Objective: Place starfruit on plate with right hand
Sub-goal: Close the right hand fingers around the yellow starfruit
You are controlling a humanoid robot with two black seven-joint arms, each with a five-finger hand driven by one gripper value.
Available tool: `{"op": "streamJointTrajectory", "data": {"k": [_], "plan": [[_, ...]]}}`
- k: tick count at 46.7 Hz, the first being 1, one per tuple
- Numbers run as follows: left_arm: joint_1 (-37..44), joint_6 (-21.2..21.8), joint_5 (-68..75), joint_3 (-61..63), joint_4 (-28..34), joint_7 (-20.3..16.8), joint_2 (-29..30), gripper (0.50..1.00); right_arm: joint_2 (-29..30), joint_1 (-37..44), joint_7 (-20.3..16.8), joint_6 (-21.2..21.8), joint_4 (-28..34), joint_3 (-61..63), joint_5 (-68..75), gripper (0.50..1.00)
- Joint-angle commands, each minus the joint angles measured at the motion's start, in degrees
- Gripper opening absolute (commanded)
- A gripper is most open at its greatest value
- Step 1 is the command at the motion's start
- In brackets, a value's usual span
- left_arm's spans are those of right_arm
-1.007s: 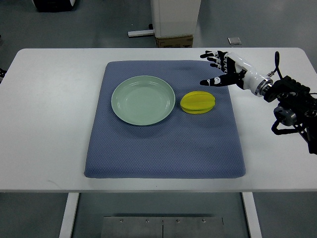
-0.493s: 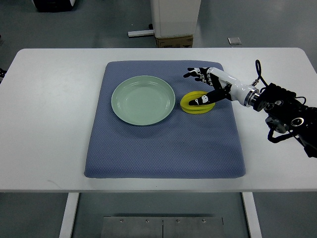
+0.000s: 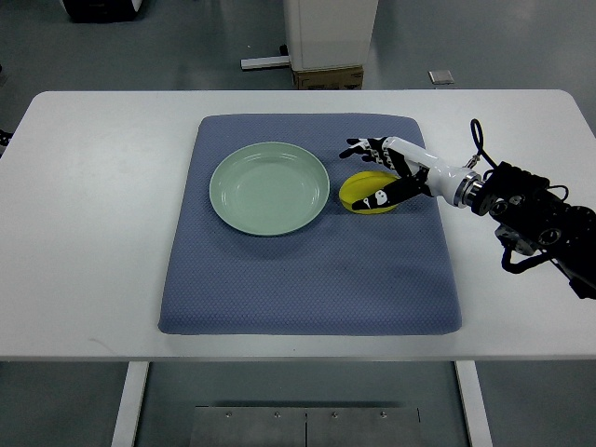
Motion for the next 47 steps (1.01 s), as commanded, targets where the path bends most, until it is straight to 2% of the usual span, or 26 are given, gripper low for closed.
{"op": "streamJointTrajectory", "data": {"k": [1,26,37,41,47], "plan": [[0.00,0.07,0.00,0.03,0.00,0.00,0.00,1.000,0.34,-0.19,0.68,-1.03,-0.89,-1.05,0.00,0.998],[0.00,-0.02,0.00,0.03,0.00,0.00,0.00,1.000,0.78,-1.51,1.06,-3.84,-2.21,-2.72,0.00,0.979],[0.00,-0.02,0.00,0.03,0.00,0.00,0.00,1.000,1.13,-1.86,1.06,-4.90,-2.21,-3.51,0.00,0.906],[0.00,-0.02,0.00,-0.06,0.00,0.00,0.00,1.000,1.13,-1.86,1.06,-5.16,-2.30,-3.51,0.00,0.868],[0.00,-0.02,0.00,0.03,0.00,0.00,0.00,1.000,1.13,-1.95,1.06,-5.16,-2.38,-3.86,0.00,0.782]]}}
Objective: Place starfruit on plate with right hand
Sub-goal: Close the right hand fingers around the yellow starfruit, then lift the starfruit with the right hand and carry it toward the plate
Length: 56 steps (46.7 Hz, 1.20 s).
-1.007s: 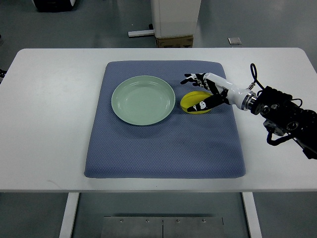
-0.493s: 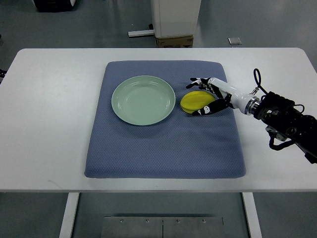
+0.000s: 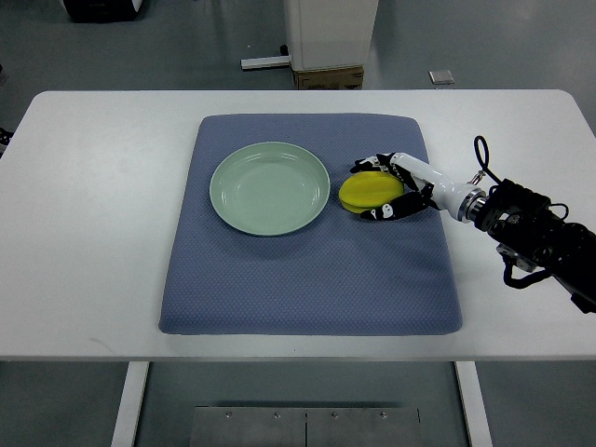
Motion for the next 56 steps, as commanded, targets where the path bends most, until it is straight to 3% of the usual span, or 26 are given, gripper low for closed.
{"op": "streamJointTrajectory", "data": {"k": [1,5,9,10,56], "plan": [[-0.02,-0.01,0.00,0.01,0.00,0.00,0.00,1.000,0.00,0.09,-0.01,0.00,0.00,-0.35,0.00,0.761],[-0.02,-0.01,0.00,0.01,0.00,0.00,0.00,1.000,0.26,0.09,-0.01,0.00,-0.18,-0.88,0.00,0.676],[0.07,-0.01,0.00,0.01,0.00,0.00,0.00,1.000,0.35,0.09,-0.01,0.00,-0.71,-1.58,0.00,0.517],[0.07,-0.01,0.00,0.01,0.00,0.00,0.00,1.000,0.35,0.09,-0.01,0.00,-0.79,-1.67,0.00,0.500],[0.07,-0.01,0.00,0.01,0.00,0.00,0.00,1.000,-0.88,5.71,-1.61,0.18,-0.88,0.09,1.14,0.500]]}}
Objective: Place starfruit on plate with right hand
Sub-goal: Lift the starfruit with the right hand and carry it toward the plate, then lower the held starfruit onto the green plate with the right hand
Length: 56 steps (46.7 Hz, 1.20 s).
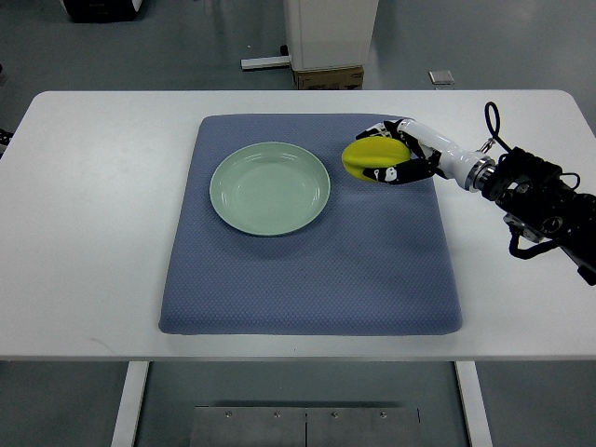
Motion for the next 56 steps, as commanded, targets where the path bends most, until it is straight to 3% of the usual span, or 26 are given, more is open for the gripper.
{"op": "streamJointTrajectory", "data": {"k": [1,23,56], "plan": [[-0.04,0.06,0.00,0.00,0.00,0.00,0.00,1.000,0.01,0.57,-0.31,0.06,0.02,0.01,0.00,0.500],[0.04,-0.03,0.00,0.00,0.00,0.00,0.00,1.000,0.89,4.00,-3.12,-0.02,0.19,0.27,0.00,0.500],[0.04,-0.03,0.00,0.00,0.00,0.00,0.00,1.000,9.59,9.19,-6.81,-0.11,0.28,0.27,-0.09,0.500]]}}
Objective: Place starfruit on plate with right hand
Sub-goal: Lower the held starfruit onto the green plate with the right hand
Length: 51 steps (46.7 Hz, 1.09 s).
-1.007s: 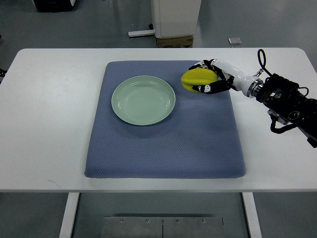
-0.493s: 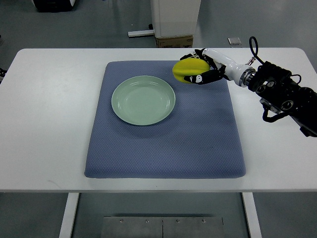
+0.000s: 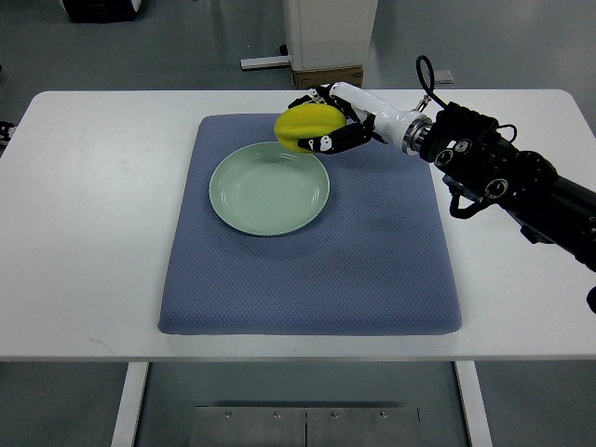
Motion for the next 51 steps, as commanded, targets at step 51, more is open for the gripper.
{"op": "streamJointTrajectory", "data": {"k": [51], "plan": [[0.00,0.00,0.00,0.01,0.00,0.00,0.00,1.000,0.16,0.18,-2.67,-2.63,6.23,-3.17,-4.48,0.500]]}}
